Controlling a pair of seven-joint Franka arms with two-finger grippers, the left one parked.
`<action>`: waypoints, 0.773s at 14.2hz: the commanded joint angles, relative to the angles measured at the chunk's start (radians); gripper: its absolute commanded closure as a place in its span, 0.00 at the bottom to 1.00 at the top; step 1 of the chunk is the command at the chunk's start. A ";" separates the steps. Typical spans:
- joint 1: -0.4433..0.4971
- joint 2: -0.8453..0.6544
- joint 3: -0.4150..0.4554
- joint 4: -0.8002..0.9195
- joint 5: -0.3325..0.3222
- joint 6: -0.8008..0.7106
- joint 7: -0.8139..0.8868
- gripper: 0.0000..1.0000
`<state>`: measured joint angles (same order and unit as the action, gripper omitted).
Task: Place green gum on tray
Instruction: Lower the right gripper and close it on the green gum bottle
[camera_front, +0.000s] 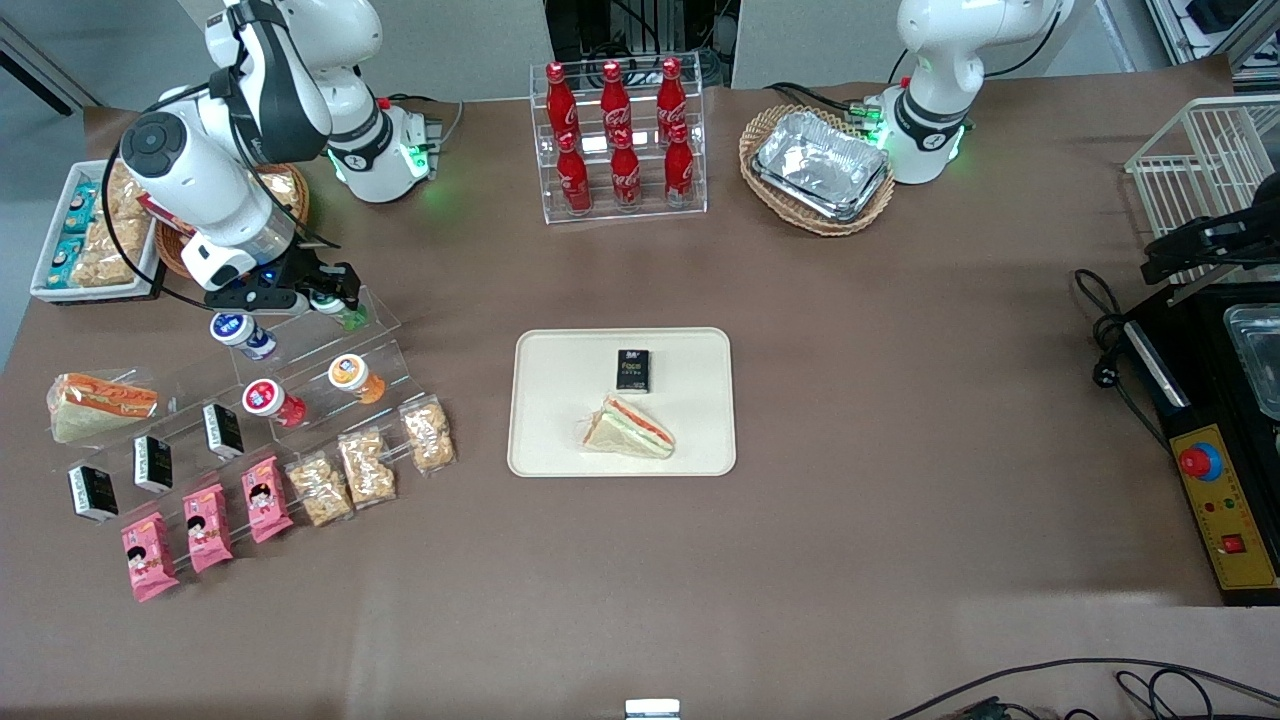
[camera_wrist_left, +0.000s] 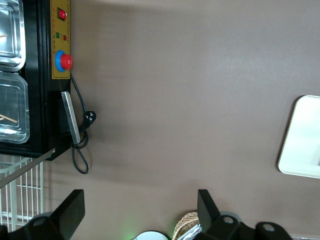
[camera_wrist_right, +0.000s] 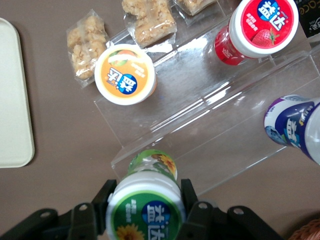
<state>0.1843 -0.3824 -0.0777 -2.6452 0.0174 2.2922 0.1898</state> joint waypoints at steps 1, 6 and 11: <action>-0.008 -0.023 0.001 0.004 -0.016 -0.019 -0.006 0.70; -0.005 -0.047 0.010 0.158 -0.014 -0.250 0.010 0.84; 0.049 -0.036 0.044 0.315 0.047 -0.405 0.141 0.85</action>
<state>0.1884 -0.4347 -0.0577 -2.4145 0.0221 1.9592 0.2243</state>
